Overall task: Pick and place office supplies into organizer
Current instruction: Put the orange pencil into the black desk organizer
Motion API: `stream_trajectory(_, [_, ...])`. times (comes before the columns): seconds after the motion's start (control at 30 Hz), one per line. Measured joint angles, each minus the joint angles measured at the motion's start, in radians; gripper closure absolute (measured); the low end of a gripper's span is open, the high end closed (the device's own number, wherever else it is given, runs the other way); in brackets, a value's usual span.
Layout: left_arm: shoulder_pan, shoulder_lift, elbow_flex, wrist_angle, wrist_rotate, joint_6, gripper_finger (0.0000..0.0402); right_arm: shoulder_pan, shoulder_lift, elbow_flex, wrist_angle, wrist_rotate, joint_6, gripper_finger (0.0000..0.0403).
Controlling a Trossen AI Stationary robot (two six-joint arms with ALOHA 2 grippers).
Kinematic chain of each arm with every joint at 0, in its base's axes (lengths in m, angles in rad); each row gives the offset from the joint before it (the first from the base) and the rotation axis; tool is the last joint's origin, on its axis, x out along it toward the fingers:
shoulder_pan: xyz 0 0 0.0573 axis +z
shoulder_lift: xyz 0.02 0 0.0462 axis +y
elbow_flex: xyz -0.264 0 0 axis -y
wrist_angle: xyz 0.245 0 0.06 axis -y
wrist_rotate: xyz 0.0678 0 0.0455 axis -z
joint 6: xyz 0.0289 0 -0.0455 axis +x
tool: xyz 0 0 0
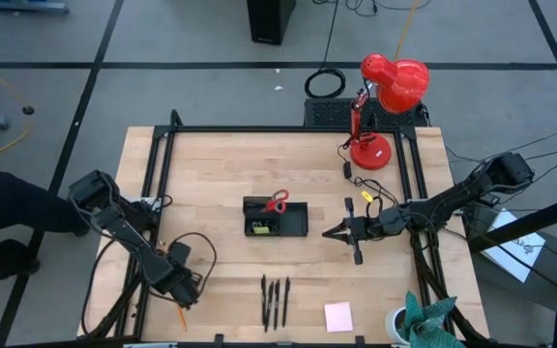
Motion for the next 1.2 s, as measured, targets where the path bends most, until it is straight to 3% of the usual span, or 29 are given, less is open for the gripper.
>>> stream_trajectory(0.43, [0.02, 0.002, -0.002, 0.023, -0.004, 0.203, 0.0227, 0.0, 0.0, 0.0, 0.0, 0.0, 0.0, 0.0399])
stream_trajectory(0.7, [0.02, 0.002, -0.001, 0.023, -0.022, 0.214, 0.0227, 0.0, 0.0, 0.0, 0.0, 0.0, 0.0, 0.0399])
stream_trajectory(0.8, [0.019, 0.004, 0.02, 0.022, -0.06, 0.245, 0.0227, 0.0, 0.0, 0.0, 0.0, 0.0, 0.0, 0.0399])
stream_trajectory(0.9, [0.023, 0.01, 0.062, 0.154, -0.165, 0.275, 0.0226, 0.0, 0.0, 0.0, 0.0, 0.0, -0.001, 0.0399])
stream_trajectory(1.2, [0.024, 0.01, 0.081, 0.174, -0.202, 0.281, 0.0226, -0.002, 0.007, -0.001, 0.0, 0.001, 0.001, 0.0399])
